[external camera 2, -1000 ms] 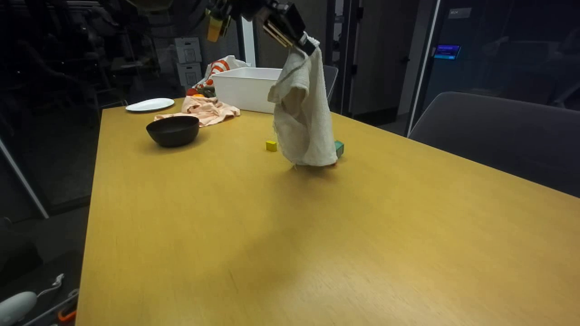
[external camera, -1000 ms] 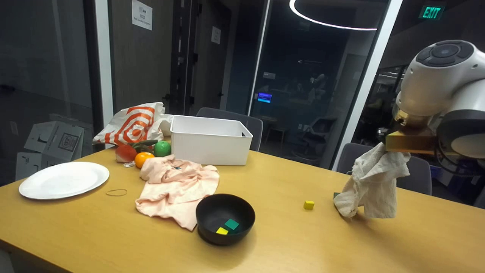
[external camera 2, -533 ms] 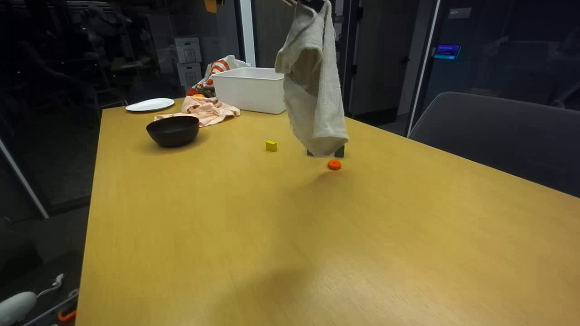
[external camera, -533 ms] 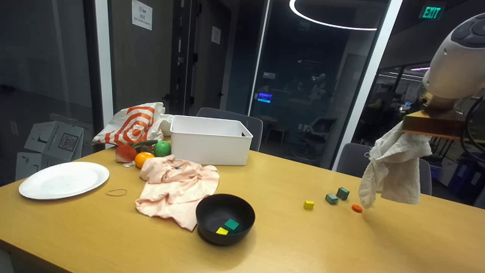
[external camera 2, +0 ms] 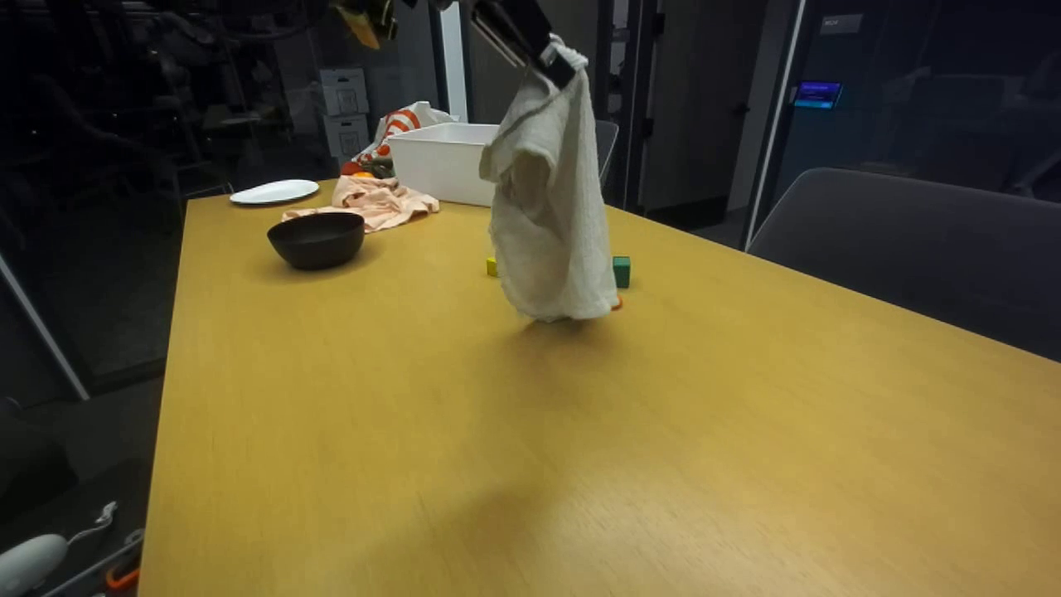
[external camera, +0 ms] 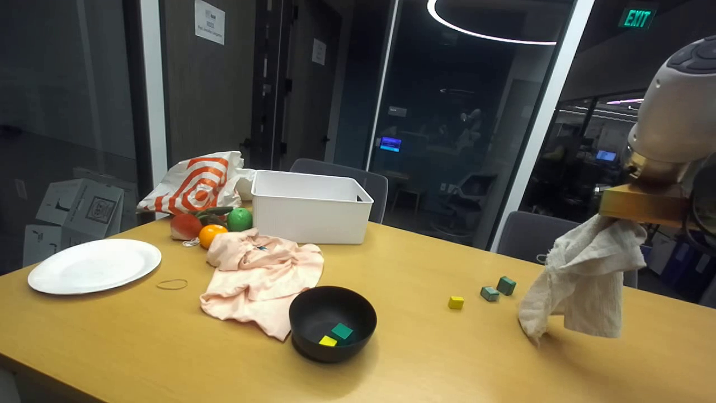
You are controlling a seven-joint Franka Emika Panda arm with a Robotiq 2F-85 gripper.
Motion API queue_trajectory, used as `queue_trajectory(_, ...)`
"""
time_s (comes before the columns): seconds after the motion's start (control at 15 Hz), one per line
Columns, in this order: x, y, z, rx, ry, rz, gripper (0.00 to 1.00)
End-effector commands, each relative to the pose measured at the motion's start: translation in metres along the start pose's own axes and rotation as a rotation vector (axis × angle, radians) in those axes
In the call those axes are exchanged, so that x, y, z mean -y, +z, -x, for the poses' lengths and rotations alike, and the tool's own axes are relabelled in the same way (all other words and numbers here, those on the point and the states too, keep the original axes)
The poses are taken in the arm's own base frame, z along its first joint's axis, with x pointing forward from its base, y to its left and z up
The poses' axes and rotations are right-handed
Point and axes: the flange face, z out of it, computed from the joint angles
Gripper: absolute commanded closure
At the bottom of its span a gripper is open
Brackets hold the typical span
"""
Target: Take the toy blocks off of the kitchen towel by picking it up
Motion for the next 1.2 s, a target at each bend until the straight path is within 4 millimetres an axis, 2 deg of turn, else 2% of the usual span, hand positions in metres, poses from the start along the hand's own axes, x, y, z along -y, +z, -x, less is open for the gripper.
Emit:
queue_trajectory(0.0, -0.017, 0.007, 0.004, 0.098, 0.016, 0.061, 0.81)
queue_trajectory(0.2, -0.026, 0.020, 0.009, 0.191, 0.023, 0.120, 0.81)
queue_trajectory(0.33, -0.027, 0.036, 0.018, 0.302, -0.018, 0.144, 0.82)
queue_trajectory(0.53, -0.019, 0.068, 0.040, 0.462, -0.088, 0.146, 0.81)
queue_trajectory(0.73, 0.004, 0.106, 0.062, 0.482, -0.130, 0.134, 0.81)
queue_trajectory(1.13, 0.054, 0.164, 0.110, 0.445, -0.238, 0.059, 0.80)
